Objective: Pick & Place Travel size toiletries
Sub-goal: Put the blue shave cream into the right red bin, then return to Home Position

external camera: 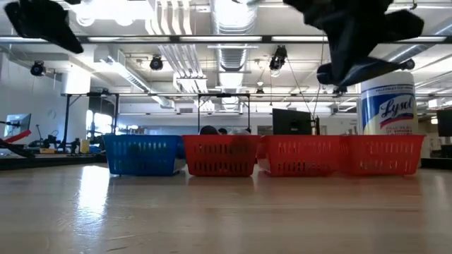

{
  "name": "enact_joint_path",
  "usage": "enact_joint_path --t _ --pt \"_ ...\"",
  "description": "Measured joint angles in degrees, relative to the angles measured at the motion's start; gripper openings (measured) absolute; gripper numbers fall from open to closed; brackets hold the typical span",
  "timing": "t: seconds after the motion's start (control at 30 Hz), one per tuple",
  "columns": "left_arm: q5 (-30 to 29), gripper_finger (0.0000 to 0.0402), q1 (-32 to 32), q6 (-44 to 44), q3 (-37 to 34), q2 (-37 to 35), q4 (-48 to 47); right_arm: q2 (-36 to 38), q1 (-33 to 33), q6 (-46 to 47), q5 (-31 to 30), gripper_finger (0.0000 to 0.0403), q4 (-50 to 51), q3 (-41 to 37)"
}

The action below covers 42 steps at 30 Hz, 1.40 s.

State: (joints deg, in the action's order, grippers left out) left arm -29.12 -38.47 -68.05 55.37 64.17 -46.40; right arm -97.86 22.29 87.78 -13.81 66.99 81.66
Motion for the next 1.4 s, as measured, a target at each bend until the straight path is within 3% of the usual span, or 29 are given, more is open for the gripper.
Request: enact_joint_path --t 0.1,0.23,0.4,0.63,0.8,1.03,1.3,1.4 --pt "-2.83 0.0383 0.6 9.97 -5.14 -5.94 7.21 7.75 -5.18 1.43 -1.33 0.0034 0.66 -7.19" --pt "-3.97 0.0383 4.46 29.45 -13.07 -13.99 24.17 13.72 -13.42 -2.15 -0.3 0.0037 -1.12 -17.22" --pt "-3.94 0.0383 14.35 43.95 -24.6 -23.17 41.06 17.39 -22.58 -10.41 -0.09 0.0049 -10.88 -26.02" --pt "5.94 0.0383 24.63 39.64 -37.17 -35.28 45.82 17.35 -27.61 -16.03 1.42 0.0067 -14.94 -31.25" --pt "4.53 0.0383 25.0 34.43 -41.52 -41.14 46.84 18.08 -27.22 -14.41 1.24 0.0102 -15.31 -33.31" --pt "4.36 0.0383 25.02 38.35 -45.55 -44.56 47.02 21.31 -24.39 -12.26 3.16 0.0172 -15.37 -30.15" --pt "4.55 0.0383 25.41 38.18 -49.63 -44.78 47.05 23.65 -19.1 -10.91 -8.84 0.0227 -15.64 -22.66" --pt "4.57 0.0383 25.3 38.16 -53.7 -50.1 47.03 23.62 -19.02 -11.77 -9.26 0.024 -15.4 -20.47"
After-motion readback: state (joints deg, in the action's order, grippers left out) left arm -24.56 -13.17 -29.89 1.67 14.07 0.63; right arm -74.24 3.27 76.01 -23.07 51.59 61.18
